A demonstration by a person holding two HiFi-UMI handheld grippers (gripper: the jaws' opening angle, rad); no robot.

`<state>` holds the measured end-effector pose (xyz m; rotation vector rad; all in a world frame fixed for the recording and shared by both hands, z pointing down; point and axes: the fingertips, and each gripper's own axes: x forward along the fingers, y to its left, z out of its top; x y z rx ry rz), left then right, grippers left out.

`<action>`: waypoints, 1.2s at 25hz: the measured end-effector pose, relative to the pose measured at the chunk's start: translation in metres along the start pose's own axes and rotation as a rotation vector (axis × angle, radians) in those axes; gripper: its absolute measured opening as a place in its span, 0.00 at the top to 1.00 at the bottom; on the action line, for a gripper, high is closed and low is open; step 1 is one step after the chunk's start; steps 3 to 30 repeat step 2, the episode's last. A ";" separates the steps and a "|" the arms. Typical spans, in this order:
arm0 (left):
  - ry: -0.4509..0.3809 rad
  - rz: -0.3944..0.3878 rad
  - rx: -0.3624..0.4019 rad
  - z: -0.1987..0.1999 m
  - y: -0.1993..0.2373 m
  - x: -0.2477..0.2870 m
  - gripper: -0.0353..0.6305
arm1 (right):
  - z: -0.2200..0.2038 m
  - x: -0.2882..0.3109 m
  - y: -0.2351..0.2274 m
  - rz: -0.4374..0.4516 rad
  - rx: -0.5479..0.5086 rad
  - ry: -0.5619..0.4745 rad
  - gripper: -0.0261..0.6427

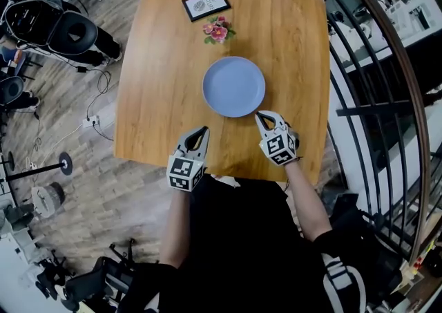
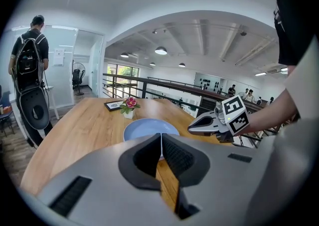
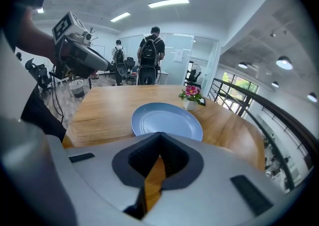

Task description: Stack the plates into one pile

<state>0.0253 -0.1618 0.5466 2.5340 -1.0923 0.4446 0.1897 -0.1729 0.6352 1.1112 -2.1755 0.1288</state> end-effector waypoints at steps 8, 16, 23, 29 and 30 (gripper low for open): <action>0.002 0.001 0.005 -0.001 -0.002 -0.002 0.91 | 0.001 0.000 0.000 0.000 -0.002 -0.001 0.95; 0.002 0.001 0.005 -0.001 -0.002 -0.002 0.91 | 0.001 0.000 0.000 0.000 -0.002 -0.001 0.95; 0.002 0.001 0.005 -0.001 -0.002 -0.002 0.91 | 0.001 0.000 0.000 0.000 -0.002 -0.001 0.95; 0.002 0.001 0.005 -0.001 -0.002 -0.002 0.91 | 0.001 0.000 0.000 0.000 -0.002 -0.001 0.95; 0.002 0.001 0.005 -0.001 -0.002 -0.002 0.91 | 0.001 0.000 0.000 0.000 -0.002 -0.001 0.95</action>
